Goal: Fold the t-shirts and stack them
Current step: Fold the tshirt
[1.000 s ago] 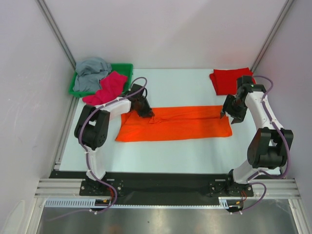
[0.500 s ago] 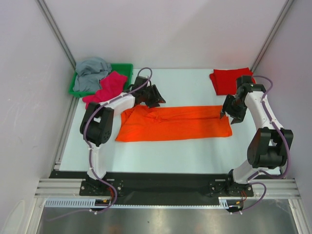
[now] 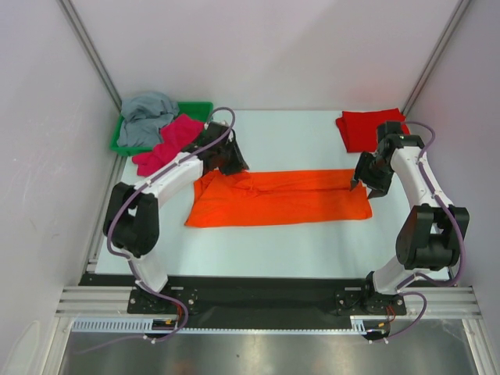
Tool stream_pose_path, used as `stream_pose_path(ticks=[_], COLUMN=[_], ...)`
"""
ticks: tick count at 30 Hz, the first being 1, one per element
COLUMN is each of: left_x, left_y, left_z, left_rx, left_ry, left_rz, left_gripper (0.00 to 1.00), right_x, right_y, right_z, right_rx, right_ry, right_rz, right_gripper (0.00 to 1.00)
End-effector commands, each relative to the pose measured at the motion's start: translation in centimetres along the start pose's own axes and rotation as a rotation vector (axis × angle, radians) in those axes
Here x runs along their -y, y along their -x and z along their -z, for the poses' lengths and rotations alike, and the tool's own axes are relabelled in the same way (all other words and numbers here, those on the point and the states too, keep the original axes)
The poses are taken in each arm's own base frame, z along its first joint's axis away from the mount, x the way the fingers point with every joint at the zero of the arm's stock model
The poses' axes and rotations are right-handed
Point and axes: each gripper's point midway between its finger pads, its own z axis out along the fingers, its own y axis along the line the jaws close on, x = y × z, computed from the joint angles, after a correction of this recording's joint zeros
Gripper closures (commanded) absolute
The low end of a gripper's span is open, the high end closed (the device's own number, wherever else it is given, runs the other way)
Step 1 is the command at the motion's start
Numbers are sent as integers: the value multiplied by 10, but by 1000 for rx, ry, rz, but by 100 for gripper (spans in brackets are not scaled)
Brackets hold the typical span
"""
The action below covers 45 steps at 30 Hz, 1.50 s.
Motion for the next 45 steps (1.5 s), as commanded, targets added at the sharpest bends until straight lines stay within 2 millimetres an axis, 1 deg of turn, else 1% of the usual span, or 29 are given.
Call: stream_pose_path(ticks=[1,3,4,6,9,14,18,19,21,22,24,25,27,28,29,30,31,32,33,34,35,36,37,39,40,42,43,44,45], left_x=[-34,-39,-41,-46,-47,-49,-39,-28,-17,-4,5,17,20,31,36,39,45,39,33,33,31,29,28,22,14,6,-13,-15,-23], left_y=[-17,-27,-30,-37,-39,-43,-46,-44,-44,-40,-42,-45,-55,-52,-50,-47,-36,-34,-25,-16,-13,-11,-9,-10,-19,-30,-48,-50,-58], left_z=[9,4,2,-3,-10,-33,-50,-52,-56,-57,-64,-67,-78,-78,-78,-76,-72,-65,-62,-49,-42,-35,-18,-1,11,23,23,35,39], left_rx=[-5,-38,-51,-76,-89,-140,-175,-174,-165,-140,-143,-170,-225,-219,-214,-202,-178,-177,-144,-117,-102,-88,-70,-46,-53,-58,-98,-87,-102], left_ry=[131,136,136,149,151,168,140,109,82,47,18,-22,-34,-63,-74,-75,-69,-30,0,-4,1,2,0,11,13,11,43,37,50], left_rz=[-23,-31,-35,-32,-34,-42,-52,-59,-72,-89,-96,-94,-76,-85,-94,-118,-131,-138,-160,-167,-184,-190,-199,-214,-215,-204,-195,-187,-178], left_gripper=[67,76,85,90,90,89,88,88,88,88,86,86,85,85,85,84,83,81,78,77,76,75,74,74,74,76,77,79,81], right_x=[-7,-8,-7,-5,-3,-1,1,1,2,2,2,2,0,0,-1,-1,-2,-2,-3,-3,-4,-4,-6,-11,-13,-20,-20,-21,-30], right_y=[3,4,3,1,-1,-2,0,-1,-1,-1,-1,-1,0,0,1,1,1,2,2,1,2,-1,-1,-5,-5,-5,-5,-4,-8], right_z=[10,10,11,11,10,11,13,13,13,13,13,13,13,13,14,15,14,14,14,13,12,10,6,-2,-6,-17,-21,-30,-33], right_rx=[38,40,39,37,36,36,39,37,37,36,35,35,33,32,35,35,32,35,35,28,28,20,10,-9,-16,-23,-28,-44,-56], right_ry=[33,35,33,27,21,17,14,12,12,10,8,9,18,20,22,22,24,25,26,27,34,37,45,51,50,48,49,46,53], right_rz=[3,6,6,7,8,10,10,8,8,8,8,5,5,4,2,4,5,7,7,7,7,10,11,26,32,55,58,57,87], right_gripper=[37,37,37,37,37,37,37,37,37,37,37,37,37,37,37,37,37,37,37,37,36,36,36,36,36,36,36,36,36])
